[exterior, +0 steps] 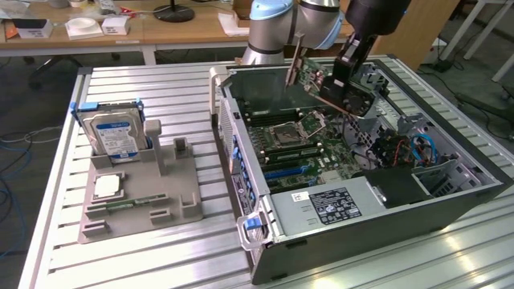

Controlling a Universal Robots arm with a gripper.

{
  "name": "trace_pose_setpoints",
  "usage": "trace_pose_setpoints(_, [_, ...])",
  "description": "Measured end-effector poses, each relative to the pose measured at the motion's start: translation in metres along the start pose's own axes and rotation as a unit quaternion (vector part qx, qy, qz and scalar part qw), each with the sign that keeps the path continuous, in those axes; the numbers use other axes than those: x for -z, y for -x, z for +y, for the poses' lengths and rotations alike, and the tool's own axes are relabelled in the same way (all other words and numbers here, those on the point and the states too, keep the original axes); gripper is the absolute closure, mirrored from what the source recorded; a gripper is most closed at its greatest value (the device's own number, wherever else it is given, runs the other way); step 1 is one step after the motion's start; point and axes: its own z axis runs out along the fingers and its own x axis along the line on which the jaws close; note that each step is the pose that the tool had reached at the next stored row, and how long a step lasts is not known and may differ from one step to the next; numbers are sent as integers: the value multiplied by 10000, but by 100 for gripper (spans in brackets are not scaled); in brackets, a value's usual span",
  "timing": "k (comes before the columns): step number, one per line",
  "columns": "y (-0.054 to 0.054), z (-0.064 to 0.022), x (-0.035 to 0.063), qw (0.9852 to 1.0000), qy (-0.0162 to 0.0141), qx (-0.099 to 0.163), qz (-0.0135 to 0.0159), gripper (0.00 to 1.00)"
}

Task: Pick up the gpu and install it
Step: 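Insert the gpu into the slot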

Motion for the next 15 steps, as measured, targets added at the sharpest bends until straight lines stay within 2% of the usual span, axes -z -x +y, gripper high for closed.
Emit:
trace_pose_setpoints(7, [-8, -10, -3, 9995, 6, 313, 17, 73])
trace_pose_setpoints(11, [-9, -10, -7, 9979, 13, 640, 32, 73])
trace_pose_setpoints(15, [-9, -10, -11, 9956, 19, 932, 46, 73])
